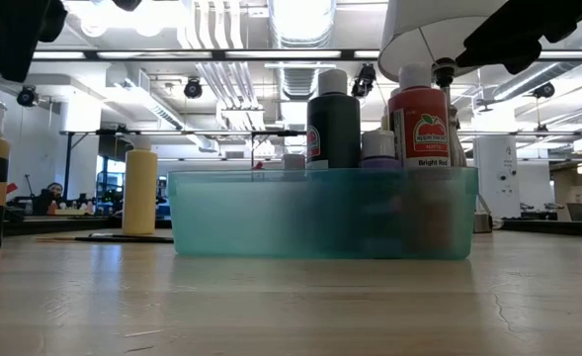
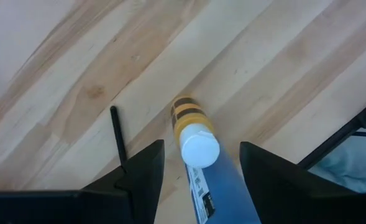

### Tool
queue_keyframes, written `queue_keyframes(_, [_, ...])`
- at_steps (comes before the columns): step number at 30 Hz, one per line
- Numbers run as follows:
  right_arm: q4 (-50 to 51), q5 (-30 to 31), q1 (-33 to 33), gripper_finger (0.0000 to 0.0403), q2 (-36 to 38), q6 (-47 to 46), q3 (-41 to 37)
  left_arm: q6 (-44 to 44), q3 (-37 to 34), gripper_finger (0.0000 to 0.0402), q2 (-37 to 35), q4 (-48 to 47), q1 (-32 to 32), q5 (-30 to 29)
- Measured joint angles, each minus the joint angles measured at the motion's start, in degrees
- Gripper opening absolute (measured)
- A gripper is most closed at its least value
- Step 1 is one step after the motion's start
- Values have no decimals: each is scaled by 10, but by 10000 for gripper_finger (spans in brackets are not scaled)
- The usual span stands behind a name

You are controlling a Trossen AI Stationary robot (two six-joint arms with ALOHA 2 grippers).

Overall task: Pick & Place Paint Supplies
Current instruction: Put the dark yellow paint bottle into the green bin

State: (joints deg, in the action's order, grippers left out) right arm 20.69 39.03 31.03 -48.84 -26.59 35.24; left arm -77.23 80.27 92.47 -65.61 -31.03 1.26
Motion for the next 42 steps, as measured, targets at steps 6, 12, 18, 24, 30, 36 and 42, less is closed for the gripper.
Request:
queue_keyframes(6, [0,0,0,203,0,0,0,-14,-8,213,0,6,-14,-14])
queue_keyframes(12, [0,0,0,210,0,0,0,-24,-29,213,0,23,-22,-23])
queue_keyframes(18, [0,0,0,215,0,0,0,-31,-57,213,0,66,-27,-23])
queue_keyframes(24, [0,0,0,213,0,0,0,-34,-61,213,9,80,-33,-21])
queue_keyframes(30, [0,0,0,199,0,0,0,-30,-61,213,34,82,-34,-6])
queue_keyframes(36, [0,0,0,187,0,0,0,-21,-61,213,46,82,-34,3])
queue_keyframes(42, [0,0,0,176,0,2,0,-22,-61,213,42,82,-34,-1])
